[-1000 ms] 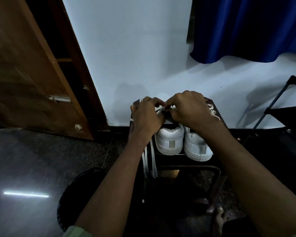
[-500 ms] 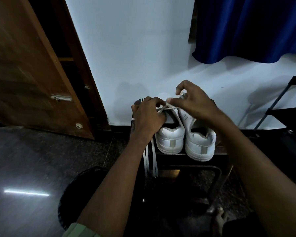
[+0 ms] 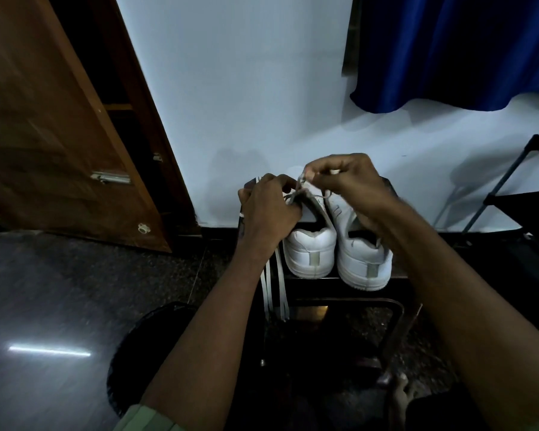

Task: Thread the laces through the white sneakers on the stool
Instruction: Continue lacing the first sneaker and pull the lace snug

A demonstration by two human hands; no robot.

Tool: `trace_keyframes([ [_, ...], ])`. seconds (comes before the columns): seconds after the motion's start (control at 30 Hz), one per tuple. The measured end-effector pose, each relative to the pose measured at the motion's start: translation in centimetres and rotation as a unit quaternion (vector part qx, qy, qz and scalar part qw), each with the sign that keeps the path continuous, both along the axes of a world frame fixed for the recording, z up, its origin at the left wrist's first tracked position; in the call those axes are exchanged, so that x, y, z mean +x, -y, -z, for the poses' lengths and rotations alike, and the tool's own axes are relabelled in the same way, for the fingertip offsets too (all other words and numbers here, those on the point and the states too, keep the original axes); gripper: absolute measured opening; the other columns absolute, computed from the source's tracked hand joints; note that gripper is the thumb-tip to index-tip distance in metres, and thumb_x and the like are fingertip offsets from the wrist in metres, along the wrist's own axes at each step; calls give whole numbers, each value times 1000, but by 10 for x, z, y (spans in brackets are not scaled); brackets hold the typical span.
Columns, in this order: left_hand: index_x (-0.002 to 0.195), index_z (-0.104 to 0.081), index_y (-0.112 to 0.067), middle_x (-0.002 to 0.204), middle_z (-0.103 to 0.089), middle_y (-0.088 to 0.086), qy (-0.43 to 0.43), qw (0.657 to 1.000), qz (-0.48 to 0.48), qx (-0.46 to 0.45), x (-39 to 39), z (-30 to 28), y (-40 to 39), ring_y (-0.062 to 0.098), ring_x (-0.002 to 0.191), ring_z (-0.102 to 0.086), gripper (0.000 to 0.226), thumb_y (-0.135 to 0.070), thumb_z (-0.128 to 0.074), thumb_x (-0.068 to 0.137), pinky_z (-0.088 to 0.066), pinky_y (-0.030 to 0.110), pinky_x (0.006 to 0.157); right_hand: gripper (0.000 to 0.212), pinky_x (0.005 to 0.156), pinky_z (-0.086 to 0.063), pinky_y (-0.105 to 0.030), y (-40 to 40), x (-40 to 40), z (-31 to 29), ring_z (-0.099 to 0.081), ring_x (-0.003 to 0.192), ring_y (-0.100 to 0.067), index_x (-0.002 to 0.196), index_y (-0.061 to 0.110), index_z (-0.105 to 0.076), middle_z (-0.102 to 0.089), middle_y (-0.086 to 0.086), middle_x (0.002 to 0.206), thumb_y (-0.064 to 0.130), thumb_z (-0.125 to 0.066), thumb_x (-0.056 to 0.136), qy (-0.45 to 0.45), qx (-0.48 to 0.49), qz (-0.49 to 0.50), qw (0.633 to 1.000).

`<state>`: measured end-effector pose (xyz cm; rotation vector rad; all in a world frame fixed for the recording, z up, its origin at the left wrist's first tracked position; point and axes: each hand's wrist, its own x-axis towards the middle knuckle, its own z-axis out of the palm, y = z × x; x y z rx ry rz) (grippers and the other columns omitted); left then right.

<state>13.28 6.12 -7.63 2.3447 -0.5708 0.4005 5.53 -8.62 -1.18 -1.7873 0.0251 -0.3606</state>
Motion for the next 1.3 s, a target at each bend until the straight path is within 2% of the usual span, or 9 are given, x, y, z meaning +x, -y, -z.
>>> trace_keyframes([
  [0.13,105,-73,-37,104,-65,-13,0,1000,0,-10,-1,0,1,10,96,-63,27,-30,-71,79,-23,32,89,17,59,-21,-30,12,2,-2,-32,48,-9,93,13,-57,-71,-10,107,1,-48,102,-21,235,-32,971],
  [0.2,104,-73,-37,102,-64,-14,0,1000,-2,-13,-1,0,2,8,95,-63,24,-31,-71,81,-23,32,88,12,56,-17,-32,16,4,-2,-26,50,-14,96,16,-51,-67,-6,83,10,-46,105,-41,215,-26,975],
  [0.3,104,-73,-36,102,-64,-13,-1,1000,-2,-10,-1,0,1,8,96,-63,22,-34,-69,83,-21,31,87,14,47,-31,-23,18,2,-2,-43,53,-11,90,17,-59,-59,9,64,25,-67,99,-29,-33,39,998],
  [0.4,103,-73,-37,101,-64,-13,3,1000,4,-10,-2,0,1,8,97,-63,18,-37,-70,85,-19,31,84,27,61,-43,-23,13,-1,-3,-63,78,-5,93,28,-69,-69,13,84,45,-86,79,-37,-332,42,942],
  [0.53,102,-74,-37,97,-65,-17,-3,1000,1,-22,0,0,1,4,95,-62,18,-41,-73,84,-19,31,84,34,69,-38,-29,10,-2,0,-60,92,-16,100,29,-71,-70,9,96,43,-87,74,-70,-438,73,893],
  [0.73,101,-76,-36,83,-72,-22,-44,997,15,-60,-1,-3,-1,-3,87,-64,20,-41,-76,81,-21,30,87,40,89,-34,-39,11,10,25,-46,111,-25,107,29,-69,-50,5,106,42,-74,69,-48,-438,91,893],
  [0.87,99,-77,-37,86,-75,-20,-65,995,16,-71,2,-5,-3,3,94,-69,18,-36,-74,82,-35,34,100,27,95,-32,-44,2,15,32,-46,118,-31,108,30,-71,-65,3,111,31,-62,82,-75,-465,125,873],
  [1.13,85,-76,-48,79,-74,-26,-216,968,25,-124,10,-13,-10,5,93,-70,32,-21,-67,70,-50,51,102,40,106,-44,-59,16,27,31,-65,110,-27,69,57,-72,-74,15,82,24,-57,54,-178,-205,129,954],
  [1.3,93,-77,-41,83,-74,-22,-123,989,32,-73,7,-11,-5,1,90,-68,23,-23,-71,79,-50,41,99,37,105,-43,-57,16,27,32,-63,112,-22,73,58,-71,-74,18,86,27,-61,57,-178,-191,123,957],
])
